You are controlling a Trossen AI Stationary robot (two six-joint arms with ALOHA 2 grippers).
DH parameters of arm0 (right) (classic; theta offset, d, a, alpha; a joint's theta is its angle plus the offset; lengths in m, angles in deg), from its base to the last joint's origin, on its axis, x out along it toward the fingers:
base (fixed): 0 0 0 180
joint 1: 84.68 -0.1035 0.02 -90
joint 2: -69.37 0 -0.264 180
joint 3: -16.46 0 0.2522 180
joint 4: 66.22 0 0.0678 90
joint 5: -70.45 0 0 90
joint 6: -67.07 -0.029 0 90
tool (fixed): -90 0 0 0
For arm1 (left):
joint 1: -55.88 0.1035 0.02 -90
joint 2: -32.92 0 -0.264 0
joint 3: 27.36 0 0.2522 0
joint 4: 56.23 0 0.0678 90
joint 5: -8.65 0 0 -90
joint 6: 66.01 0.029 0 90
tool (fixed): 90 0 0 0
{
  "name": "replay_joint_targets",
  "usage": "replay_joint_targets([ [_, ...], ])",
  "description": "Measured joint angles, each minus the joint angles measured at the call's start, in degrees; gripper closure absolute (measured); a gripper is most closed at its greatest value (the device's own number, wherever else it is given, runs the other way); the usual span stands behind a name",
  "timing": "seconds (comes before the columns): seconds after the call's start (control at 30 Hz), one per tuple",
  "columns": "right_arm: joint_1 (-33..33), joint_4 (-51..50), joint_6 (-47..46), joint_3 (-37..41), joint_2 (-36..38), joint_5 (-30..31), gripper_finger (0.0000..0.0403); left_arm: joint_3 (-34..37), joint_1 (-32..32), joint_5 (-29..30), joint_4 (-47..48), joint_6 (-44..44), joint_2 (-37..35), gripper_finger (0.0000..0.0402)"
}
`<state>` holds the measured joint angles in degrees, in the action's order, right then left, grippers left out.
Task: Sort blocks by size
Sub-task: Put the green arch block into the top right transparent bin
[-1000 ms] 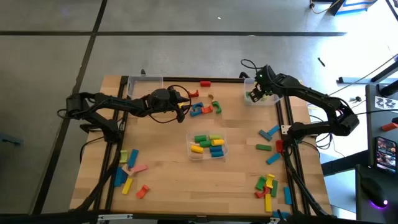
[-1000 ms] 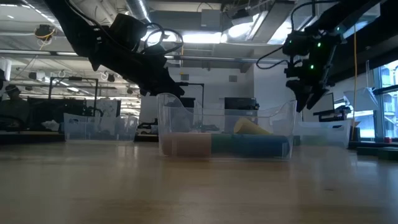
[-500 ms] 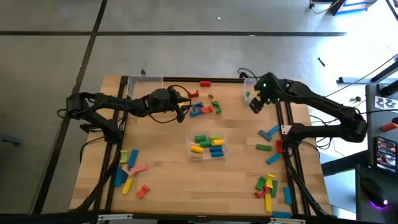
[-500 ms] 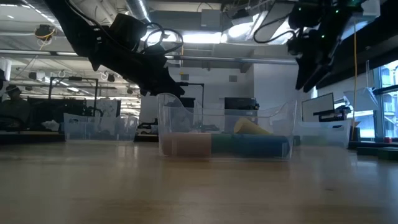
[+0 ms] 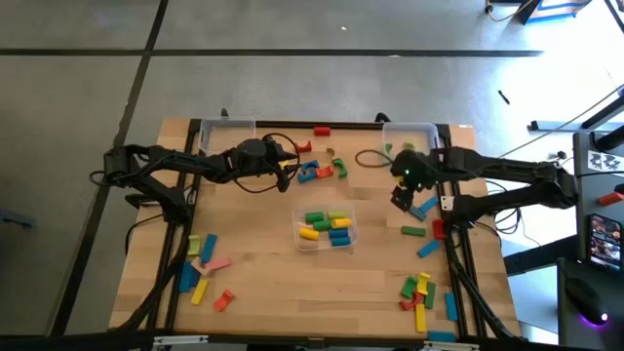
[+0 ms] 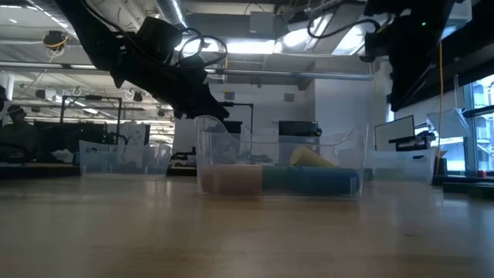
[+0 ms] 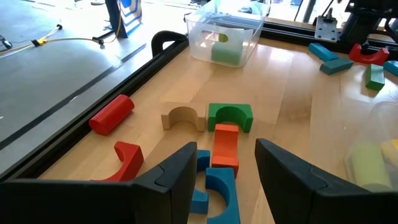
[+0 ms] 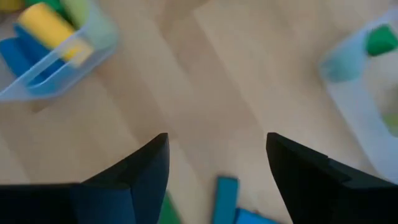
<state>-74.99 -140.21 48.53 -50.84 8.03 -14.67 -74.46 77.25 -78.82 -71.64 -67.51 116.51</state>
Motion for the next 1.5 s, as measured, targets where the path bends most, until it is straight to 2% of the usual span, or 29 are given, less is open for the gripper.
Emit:
replay_joint_targets([
  [0.3, -11.72, 0.07, -7.86, 0.02, 0.0, -1.68, 0.0144, 0.0, 0.0, 0.0, 0.24, 0.0, 0.0, 0.0243],
  [0.67, -29.31, 0.33, -28.21, 0.04, -0.04, -4.09, 0.0144, 0.0, 0.0, 0.0, 0.24, 0.0, 0.0, 0.0243],
  [0.87, -36.38, 0.35, -34.61, 0.07, -1.72, -4.1, 0.0144, 0.0, 0.0, 0.0, 0.31, -0.01, 0.0, 0.0243],
  [1.2, -41.39, 0.22, -36.3, 0.07, -11.22, -5.64, 0.0144, 0.0, 0.0, 0.0, 0.33, -0.22, 0.0, 0.0243],
  [1.5, -41.67, 0.32, -36.46, 0.07, -18.57, -14.18, 0.0144, 0.0, 0.0, 0.0, 0.19, -0.04, 0.0, 0.0243],
])
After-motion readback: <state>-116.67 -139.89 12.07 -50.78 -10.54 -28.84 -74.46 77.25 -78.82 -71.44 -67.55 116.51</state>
